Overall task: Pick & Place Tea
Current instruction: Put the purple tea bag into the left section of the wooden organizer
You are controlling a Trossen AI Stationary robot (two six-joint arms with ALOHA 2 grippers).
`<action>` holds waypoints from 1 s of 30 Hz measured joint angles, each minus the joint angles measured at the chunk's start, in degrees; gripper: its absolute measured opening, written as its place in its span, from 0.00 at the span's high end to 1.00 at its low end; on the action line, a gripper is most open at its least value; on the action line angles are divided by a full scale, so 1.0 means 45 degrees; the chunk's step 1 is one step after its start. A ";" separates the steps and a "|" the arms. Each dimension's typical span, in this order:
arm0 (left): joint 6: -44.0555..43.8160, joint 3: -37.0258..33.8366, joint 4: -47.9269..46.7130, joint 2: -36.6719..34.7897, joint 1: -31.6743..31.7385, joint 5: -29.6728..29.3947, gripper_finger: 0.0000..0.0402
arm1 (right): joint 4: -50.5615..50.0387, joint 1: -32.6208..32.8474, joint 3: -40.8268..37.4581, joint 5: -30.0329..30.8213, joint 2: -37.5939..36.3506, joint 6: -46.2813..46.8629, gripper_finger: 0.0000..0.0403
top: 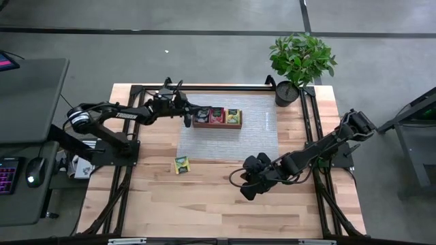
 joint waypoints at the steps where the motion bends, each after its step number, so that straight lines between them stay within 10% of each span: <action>1: 0.0000 0.0002 0.0049 0.0147 0.0000 -0.0056 1.00 | 0.0000 0.0005 0.0000 -0.0007 0.0000 0.0071 0.97; 30: 0.0446 0.0033 -0.1380 0.0376 -0.0005 -0.1007 0.96 | 0.0078 0.0000 0.0000 0.0071 0.0000 0.0308 0.97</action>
